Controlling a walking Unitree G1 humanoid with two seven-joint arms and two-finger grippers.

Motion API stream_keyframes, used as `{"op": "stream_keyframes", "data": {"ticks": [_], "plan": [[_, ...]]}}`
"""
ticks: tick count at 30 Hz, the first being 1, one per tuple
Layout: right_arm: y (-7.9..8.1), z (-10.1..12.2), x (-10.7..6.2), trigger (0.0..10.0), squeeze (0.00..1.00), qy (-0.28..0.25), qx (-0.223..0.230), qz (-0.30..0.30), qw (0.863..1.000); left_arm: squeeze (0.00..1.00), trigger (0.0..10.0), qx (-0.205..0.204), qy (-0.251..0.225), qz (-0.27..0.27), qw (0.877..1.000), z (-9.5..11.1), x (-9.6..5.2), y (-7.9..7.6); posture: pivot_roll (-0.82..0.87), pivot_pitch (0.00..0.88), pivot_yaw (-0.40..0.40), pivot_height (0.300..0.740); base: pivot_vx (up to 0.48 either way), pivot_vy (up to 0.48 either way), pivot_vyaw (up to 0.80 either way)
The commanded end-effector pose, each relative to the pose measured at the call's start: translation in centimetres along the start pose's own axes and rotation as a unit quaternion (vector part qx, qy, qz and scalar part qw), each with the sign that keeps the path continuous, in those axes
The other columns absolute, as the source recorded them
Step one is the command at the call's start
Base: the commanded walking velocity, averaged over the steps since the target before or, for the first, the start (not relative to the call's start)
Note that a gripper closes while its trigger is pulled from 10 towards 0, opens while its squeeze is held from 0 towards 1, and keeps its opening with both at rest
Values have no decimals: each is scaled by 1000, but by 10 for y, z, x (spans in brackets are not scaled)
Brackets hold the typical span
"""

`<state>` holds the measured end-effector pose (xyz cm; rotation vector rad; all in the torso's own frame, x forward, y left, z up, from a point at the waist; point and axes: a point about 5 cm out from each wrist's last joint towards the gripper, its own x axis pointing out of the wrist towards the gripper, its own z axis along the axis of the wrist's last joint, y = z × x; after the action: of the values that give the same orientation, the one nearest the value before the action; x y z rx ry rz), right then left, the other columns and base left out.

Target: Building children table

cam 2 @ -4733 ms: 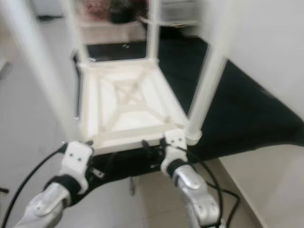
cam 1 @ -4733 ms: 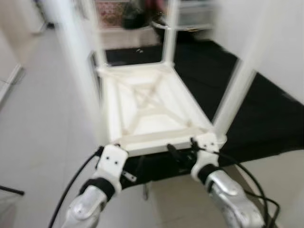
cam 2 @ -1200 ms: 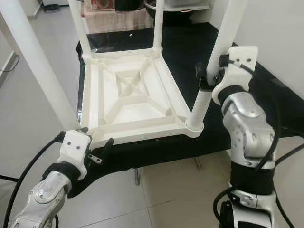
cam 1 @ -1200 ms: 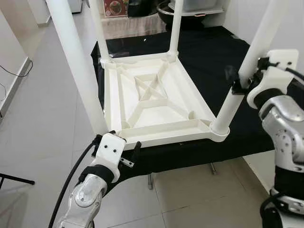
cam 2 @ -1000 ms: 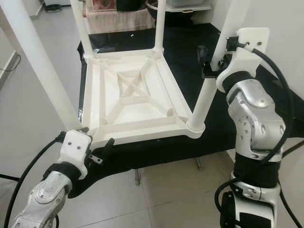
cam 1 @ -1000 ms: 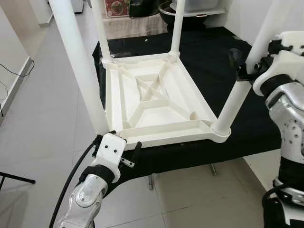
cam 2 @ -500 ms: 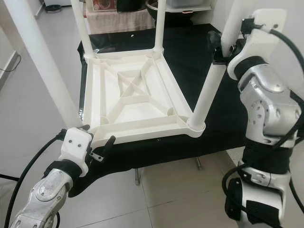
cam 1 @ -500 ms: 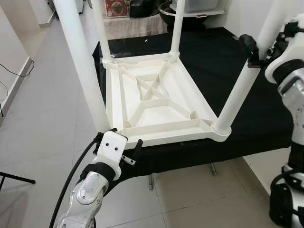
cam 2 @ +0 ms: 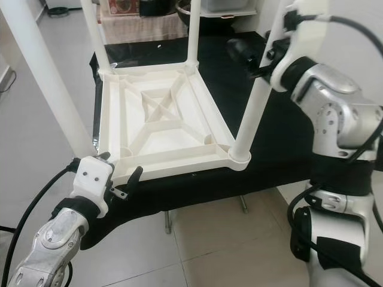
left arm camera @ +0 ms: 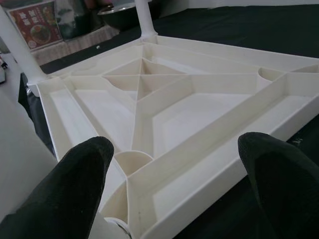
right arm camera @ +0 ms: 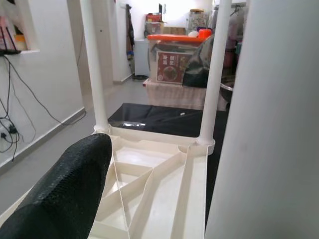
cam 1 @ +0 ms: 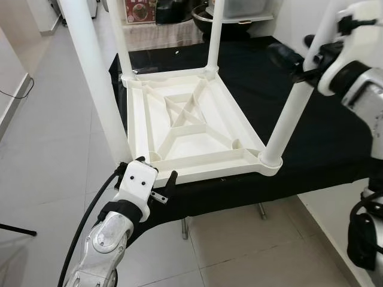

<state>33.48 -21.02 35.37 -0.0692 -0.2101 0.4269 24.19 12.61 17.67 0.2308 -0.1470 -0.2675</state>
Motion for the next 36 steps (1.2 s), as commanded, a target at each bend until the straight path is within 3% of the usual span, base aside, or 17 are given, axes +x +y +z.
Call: {"op": "stream_keyframes", "data": {"ticks": [1, 2, 6, 16, 24, 31, 36], "plan": [[14, -14, 5, 10000, 0, 4, 9, 42, 999, 0, 10000, 5, -5, -6, 1000, 1, -1, 4, 24, 119, -47, 740, 0, 0, 0], [17, -24, 4, 10000, 0, 4, 17, 48, 999, 0, 10000, 8, -7, -10, 1000, 2, -2, 6, 28, 125, -44, 740, 0, 0, 0], [17, -31, 1, 10000, 0, 2, 31, 45, 998, 0, 10000, 6, -5, -11, 1000, 2, -4, 7, 26, 128, -41, 740, 0, 0, 0], [26, -59, -16, 10000, 0, -2, 79, 46, 996, 0, 10000, -4, -4, -21, 1000, 2, -2, 4, 14, 125, -30, 740, 0, 0, 799], [22, -75, -22, 10000, 0, 12, 79, 9, 997, 0, 10000, -11, -8, -25, 1000, 2, 2, 1, 5, 115, -27, 740, 0, 0, 792], [28, -109, -32, 10000, 0, 80, 57, -47, 994, 0, 10000, -18, -3, -35, 999, 0, 5, -3, -1, 113, -23, 740, 0, 0, 0], [29, -117, -36, 10000, 0, 95, 50, -60, 992, 0, 10000, -31, 0, -45, 999, 1, 5, -5, -3, 112, -24, 740, 0, 0, 0]]}}
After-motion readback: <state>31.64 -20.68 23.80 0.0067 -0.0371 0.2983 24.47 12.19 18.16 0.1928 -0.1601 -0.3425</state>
